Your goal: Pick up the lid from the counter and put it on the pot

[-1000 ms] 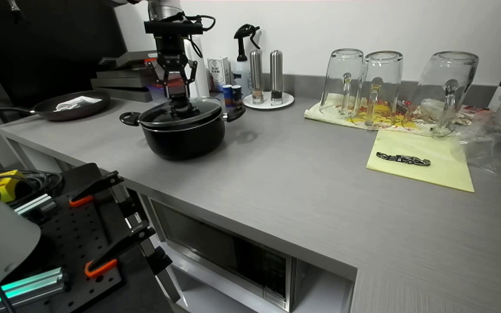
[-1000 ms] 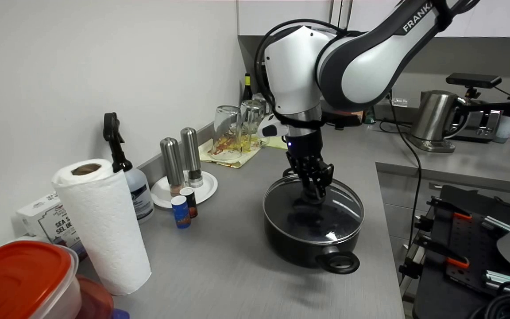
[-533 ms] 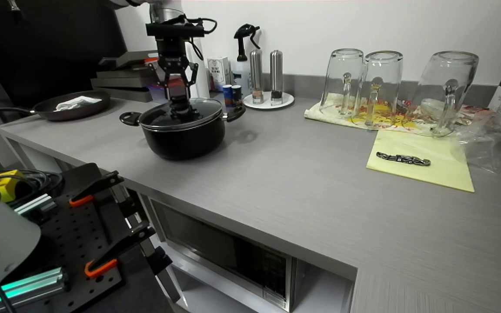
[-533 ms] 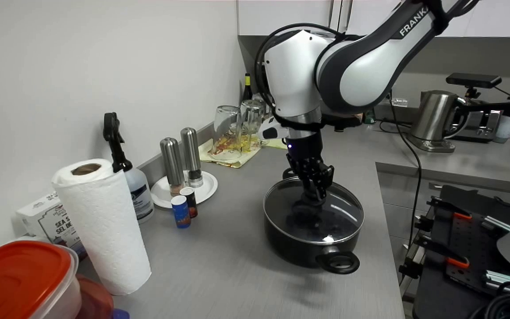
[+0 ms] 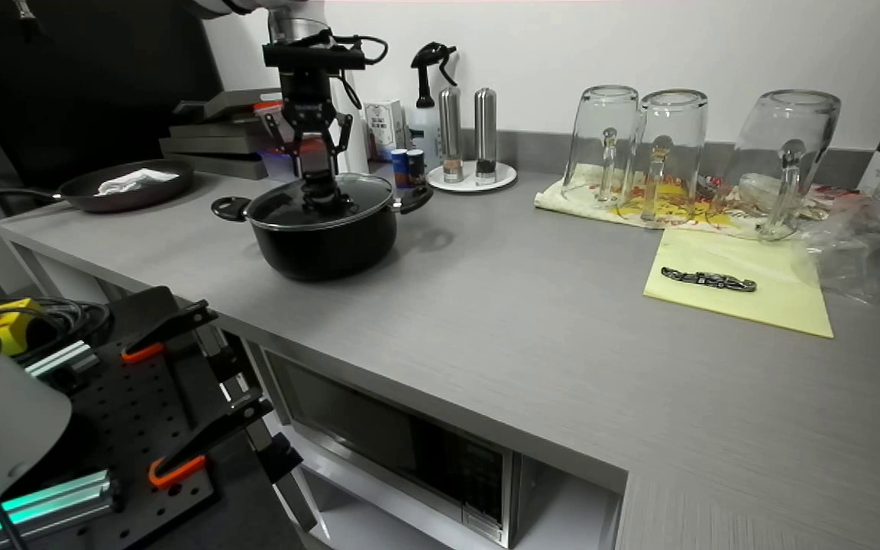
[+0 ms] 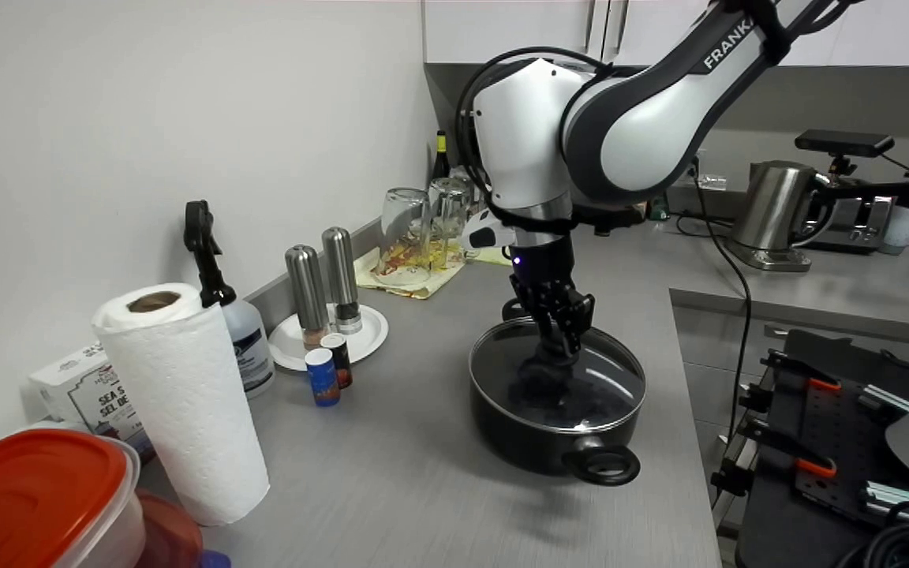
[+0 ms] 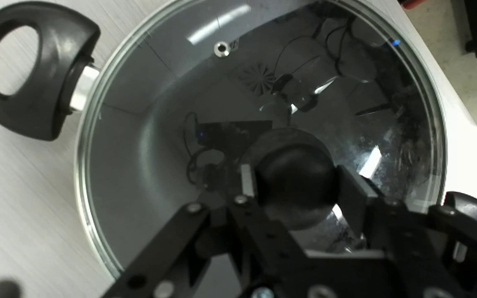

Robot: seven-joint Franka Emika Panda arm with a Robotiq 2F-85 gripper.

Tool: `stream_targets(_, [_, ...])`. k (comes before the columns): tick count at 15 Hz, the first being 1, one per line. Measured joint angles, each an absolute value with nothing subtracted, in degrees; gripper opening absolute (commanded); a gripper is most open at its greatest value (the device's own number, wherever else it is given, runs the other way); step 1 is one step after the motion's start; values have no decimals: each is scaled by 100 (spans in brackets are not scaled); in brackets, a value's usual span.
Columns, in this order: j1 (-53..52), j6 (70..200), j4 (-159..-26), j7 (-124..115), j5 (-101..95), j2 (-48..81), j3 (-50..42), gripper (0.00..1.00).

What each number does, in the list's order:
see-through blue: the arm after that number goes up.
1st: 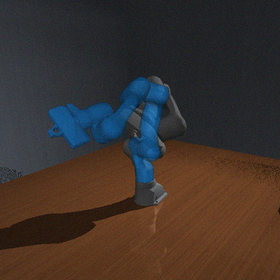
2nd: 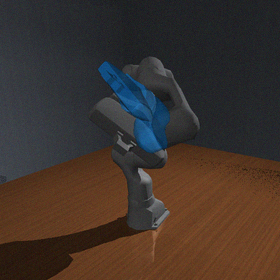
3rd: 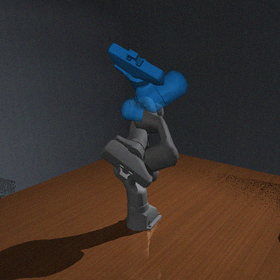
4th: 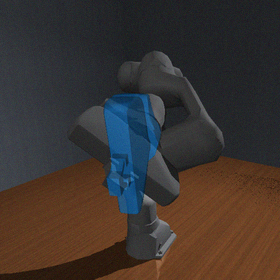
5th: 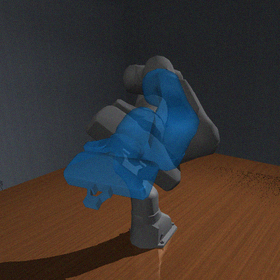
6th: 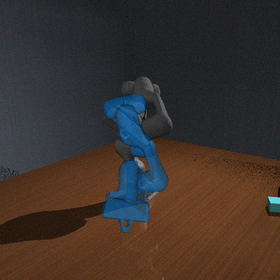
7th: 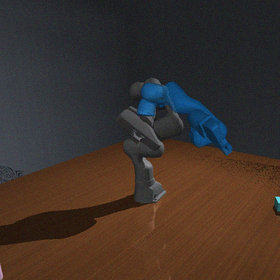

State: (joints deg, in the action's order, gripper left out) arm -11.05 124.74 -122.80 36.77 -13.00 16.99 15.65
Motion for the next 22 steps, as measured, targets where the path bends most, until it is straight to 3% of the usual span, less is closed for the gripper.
stream_targets(9, [-981, 12635, -12282, 4049, -1162, 1706, 1565, 25])
stream_targets(10, [-960, 12662, -12281, 4129, -1089, 1705, 1566, 55])
stream_targets(11, [-934, 12688, -12280, 4218, -1009, 1703, 1567, 77])
stream_targets(13, [-886, 12709, -12279, 4413, -827, 1711, 1568, 82])
stream_targets(16, [-832, 12712, -12280, 4680, -571, 1724, 1568, 99])
stream_targets(22, [-814, 12712, -12280, 4897, -367, 1760, 1568, 100])
